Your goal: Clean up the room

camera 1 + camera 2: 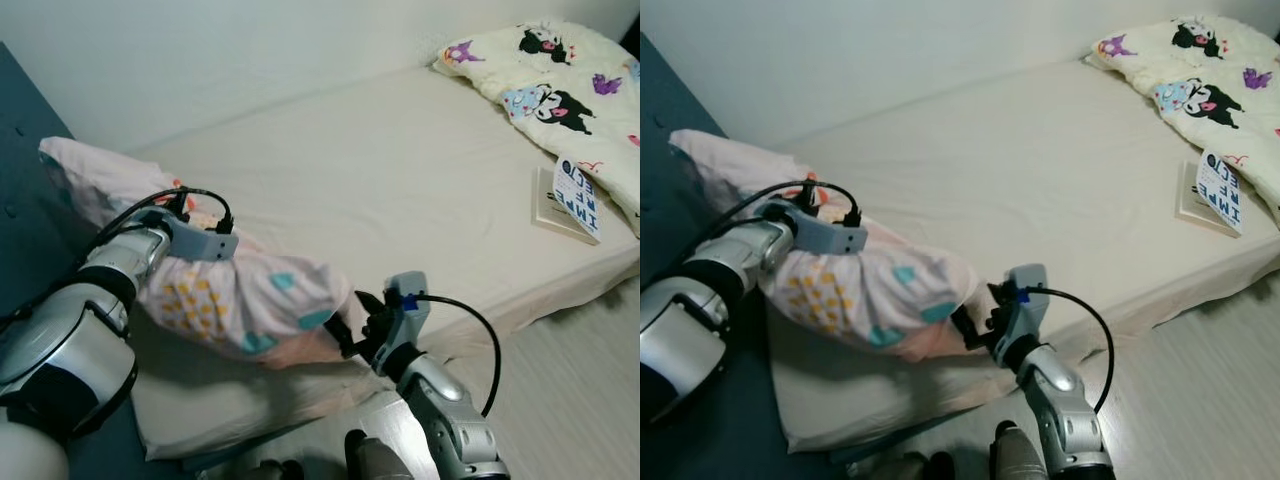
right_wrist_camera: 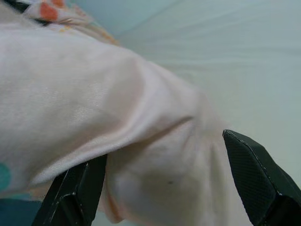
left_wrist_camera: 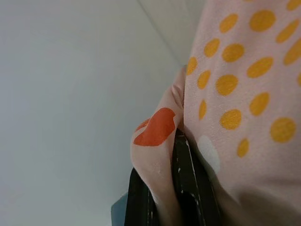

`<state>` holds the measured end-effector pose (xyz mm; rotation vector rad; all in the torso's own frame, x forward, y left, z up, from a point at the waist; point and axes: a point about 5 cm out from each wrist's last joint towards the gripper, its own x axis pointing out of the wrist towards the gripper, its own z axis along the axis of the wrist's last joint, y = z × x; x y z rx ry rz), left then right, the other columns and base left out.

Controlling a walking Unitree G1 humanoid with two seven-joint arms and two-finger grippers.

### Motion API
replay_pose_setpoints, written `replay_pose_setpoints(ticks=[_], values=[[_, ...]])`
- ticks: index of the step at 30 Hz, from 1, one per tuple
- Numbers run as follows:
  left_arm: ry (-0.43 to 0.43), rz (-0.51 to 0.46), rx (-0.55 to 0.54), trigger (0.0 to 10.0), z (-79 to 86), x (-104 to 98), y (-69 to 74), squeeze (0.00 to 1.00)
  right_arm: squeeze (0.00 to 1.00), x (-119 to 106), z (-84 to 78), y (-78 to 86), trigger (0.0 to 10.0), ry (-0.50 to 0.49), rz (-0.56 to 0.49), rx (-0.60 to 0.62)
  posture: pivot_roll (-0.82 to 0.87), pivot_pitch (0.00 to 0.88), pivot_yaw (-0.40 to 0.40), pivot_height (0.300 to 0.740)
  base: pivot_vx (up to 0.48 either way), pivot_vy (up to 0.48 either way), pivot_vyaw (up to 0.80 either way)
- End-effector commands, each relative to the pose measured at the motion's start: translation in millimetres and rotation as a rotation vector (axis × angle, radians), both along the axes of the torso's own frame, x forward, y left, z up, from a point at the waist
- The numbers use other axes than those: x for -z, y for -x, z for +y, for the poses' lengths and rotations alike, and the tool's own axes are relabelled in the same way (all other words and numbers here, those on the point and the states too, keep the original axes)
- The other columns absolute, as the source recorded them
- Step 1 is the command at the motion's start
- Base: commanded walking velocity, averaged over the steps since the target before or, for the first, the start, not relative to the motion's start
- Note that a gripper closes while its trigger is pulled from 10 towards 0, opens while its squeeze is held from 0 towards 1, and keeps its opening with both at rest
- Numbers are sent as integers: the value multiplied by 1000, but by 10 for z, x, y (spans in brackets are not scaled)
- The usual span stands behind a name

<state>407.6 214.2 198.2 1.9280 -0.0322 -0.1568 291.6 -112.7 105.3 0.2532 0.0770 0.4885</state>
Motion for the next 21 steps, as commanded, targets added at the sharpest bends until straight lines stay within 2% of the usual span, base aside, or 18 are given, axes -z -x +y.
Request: replay_pose_setpoints(ticks=[1,4,5,7,9,11,13,16,21], values=[[-39,-51,25,10000,-2,-98,-18,0,0,-12,-109,7,10000,-17,4,75,-270,380,49,740,0,0,0],[-35,-69,34,10000,-26,-125,-26,0,0,-38,-188,-20,10000,-20,-5,137,-271,384,42,740,0,0,0],[-27,-89,47,10000,-54,-156,-35,0,0,-52,-275,-45,10000,-12,-10,206,-267,385,32,740,0,0,0],[-27,-89,47,10000,-54,-156,-35,0,0,-52,-275,-45,10000,-12,-10,206,-267,385,32,740,0,0,0],[16,-156,127,10000,-227,-278,-69,0,0,-64,-463,-89,10000,-12,-5,348,-263,382,24,740,0,0,0],[23,-217,223,10000,-424,-397,-90,0,0,-68,-555,-102,10000,-8,-1,413,-263,381,23,740,0,0,0],[23,-217,223,10000,-424,-397,-90,0,0,-68,-555,-102,10000,-8,-1,413,-263,381,23,740,0,0,0],[-25,-274,309,10000,-595,-523,-103,0,0,-79,-579,-98,10000,0,3,432,-265,379,22,740,0,0,0],[-72,-307,353,10000,-680,-629,-112,0,0,-97,-598,-88,10000,-2,1,445,-268,383,26,740,0,0,0]])
